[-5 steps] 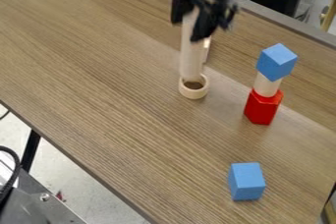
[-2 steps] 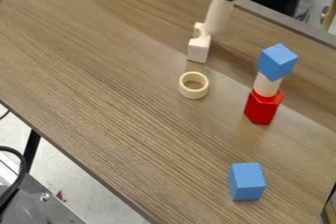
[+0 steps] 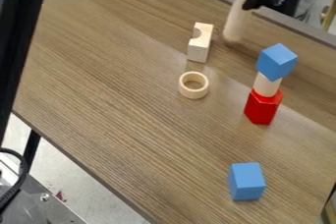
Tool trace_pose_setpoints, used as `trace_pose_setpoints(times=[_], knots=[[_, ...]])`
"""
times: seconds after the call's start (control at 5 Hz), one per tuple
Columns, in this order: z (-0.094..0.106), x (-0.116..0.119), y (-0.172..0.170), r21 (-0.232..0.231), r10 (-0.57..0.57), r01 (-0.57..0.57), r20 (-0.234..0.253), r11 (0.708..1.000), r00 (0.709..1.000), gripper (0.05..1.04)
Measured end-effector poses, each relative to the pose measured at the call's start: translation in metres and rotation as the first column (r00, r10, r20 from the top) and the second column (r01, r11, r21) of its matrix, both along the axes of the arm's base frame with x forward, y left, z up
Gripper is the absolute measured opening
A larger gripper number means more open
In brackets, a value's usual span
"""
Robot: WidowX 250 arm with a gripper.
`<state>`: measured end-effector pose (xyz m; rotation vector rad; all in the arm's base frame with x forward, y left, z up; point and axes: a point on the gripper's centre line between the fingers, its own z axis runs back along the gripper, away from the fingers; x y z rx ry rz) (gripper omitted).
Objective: Move the cylinder to the top part of the table
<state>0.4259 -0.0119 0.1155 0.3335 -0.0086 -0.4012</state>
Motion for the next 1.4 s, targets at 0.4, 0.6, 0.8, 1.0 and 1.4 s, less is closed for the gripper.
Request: trace_pose_setpoints(times=[0.4, 0.6, 0.8, 1.0, 1.4], knots=[[-0.005, 0.000, -0.006, -0.111, -0.028, 0.026, -0.016, 0.993, 0.999, 0.563], [-0.010, -0.002, 0.001, -0.110, -0.020, 0.018, -0.025, 0.994, 0.999, 0.562], [-0.016, -0.004, 0.002, -0.107, -0.025, 0.021, -0.036, 0.994, 0.999, 0.606], [-0.020, -0.006, 0.003, -0.101, -0.019, 0.015, -0.043, 0.995, 0.999, 0.805], [0.019, -0.013, 0.007, -0.088, 0.013, -0.006, 0.073, 0.996, 0.997, 1.000]])
